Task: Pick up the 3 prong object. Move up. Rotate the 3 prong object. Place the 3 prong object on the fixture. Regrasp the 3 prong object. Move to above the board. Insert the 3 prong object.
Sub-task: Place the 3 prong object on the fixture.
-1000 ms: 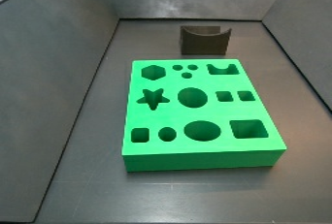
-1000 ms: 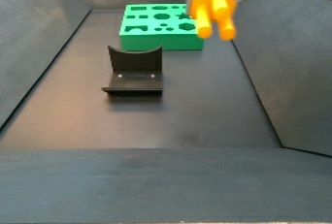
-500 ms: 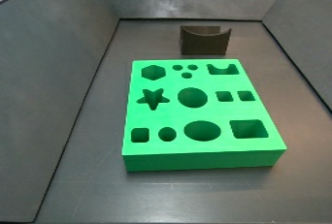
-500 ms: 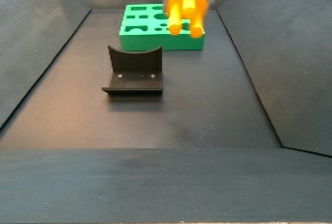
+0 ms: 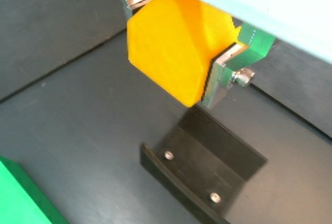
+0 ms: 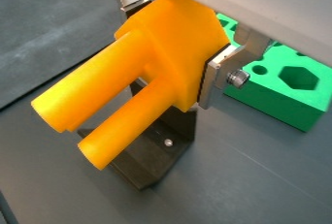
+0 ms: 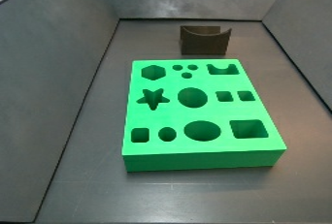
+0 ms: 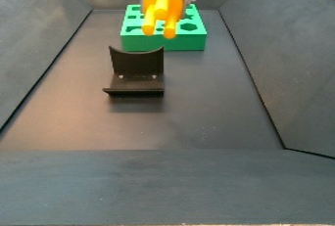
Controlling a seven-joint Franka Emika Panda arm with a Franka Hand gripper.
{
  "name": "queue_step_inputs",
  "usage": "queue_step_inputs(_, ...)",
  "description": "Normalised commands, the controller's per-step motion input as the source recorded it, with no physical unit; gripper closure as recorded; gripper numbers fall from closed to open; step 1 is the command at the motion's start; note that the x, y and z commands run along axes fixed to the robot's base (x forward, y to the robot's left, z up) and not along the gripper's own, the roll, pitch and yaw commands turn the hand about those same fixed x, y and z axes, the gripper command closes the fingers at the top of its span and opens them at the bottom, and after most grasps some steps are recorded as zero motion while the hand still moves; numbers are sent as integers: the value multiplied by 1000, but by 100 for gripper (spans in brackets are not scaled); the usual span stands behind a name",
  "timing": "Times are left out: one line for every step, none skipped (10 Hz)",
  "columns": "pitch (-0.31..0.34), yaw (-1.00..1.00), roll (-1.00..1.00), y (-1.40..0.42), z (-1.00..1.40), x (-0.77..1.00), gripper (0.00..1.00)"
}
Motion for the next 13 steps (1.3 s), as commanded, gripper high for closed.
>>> queue_step_inputs(88,25,-44,-7,-11,364,100)
queue_step_inputs(102,25,-44,-4,-5,266,100)
queue_step_inputs(166,65,-1000,-147,226,721,100)
queue_step_inputs(169,64,-1000,-146,233,634,100)
queue_step_inputs(178,30,-1000,-25,114,484,100)
queue_step_inputs(178,21,-1000,-4,54,429,100)
queue_step_inputs(183,3,-1000,15,21,331,100)
queue_step_inputs(195,-20,-1000,35,4,226,100)
queue_step_inputs(203,-39,-1000,40,-10,148,100)
queue_step_inputs(205,-61,-1000,43,-6,81,100)
queue_step_inputs(198,-95,-1000,39,0,55,100)
queue_step_inputs(203,-129,-1000,40,-12,63,100)
queue_step_inputs(185,-145,-856,42,-19,80,100)
